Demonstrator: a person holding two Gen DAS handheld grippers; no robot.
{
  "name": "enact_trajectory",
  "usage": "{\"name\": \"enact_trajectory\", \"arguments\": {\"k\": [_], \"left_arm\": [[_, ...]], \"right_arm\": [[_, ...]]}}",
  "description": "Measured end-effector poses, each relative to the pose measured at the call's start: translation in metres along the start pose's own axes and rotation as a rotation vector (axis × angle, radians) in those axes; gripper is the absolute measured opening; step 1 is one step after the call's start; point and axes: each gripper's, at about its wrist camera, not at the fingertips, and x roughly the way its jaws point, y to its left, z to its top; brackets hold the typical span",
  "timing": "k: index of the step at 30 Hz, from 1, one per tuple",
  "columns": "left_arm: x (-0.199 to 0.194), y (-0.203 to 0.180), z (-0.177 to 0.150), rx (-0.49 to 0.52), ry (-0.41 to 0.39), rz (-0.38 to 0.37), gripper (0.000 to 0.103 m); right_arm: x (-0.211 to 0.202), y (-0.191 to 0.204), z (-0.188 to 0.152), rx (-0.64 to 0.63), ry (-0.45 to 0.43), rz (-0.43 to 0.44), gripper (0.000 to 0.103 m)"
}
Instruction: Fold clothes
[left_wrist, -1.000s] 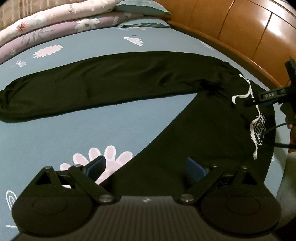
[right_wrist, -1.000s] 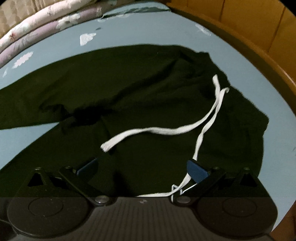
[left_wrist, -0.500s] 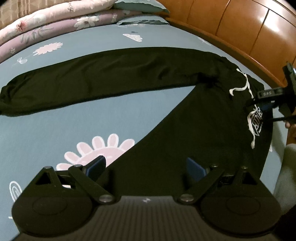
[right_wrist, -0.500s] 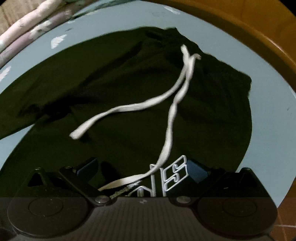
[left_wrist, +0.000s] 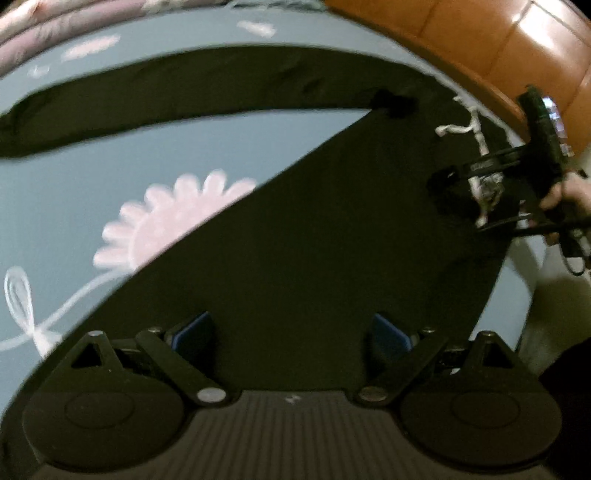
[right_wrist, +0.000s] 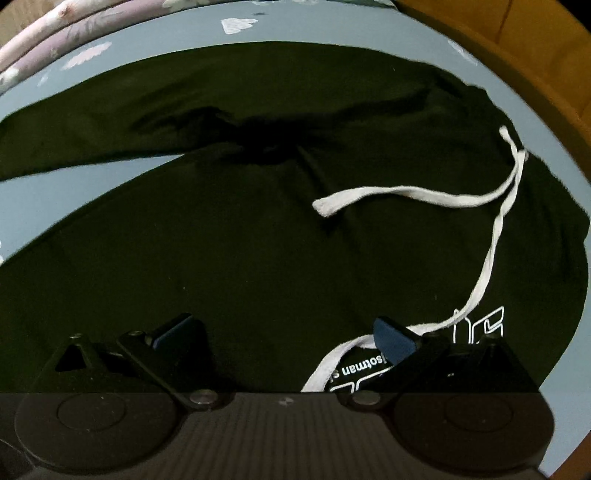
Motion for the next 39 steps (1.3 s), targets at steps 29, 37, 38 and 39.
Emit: {"name": "enact_trajectory", "arguments": {"k": [29,37,38,39], "left_arm": [[-0.031,0.027,-0.030,-0.100,-0.068,0.068,0.094],[-0.011,0.013,-0.032,-0.029,-0.030,0.041,0.094],[-0.011,0.012,-0.032,-0.024,-0.030,0.043,0.094],[-0.012,0.011,-0.032,-0.024,-0.031,0.041,0.094]], "right_arm": [[-0.054,0.037,-0.009,-0.130,0.044,0.189,0.103],[-0.039,0.029,-0.069,-0.164,0.115,0.098,0.103],[-0.044,0.027,-0.069,-0.154,0.097,0.105,0.103],[-0.049,0.025,-0.068,-0.142,0.079,0.110,0.103]]}}
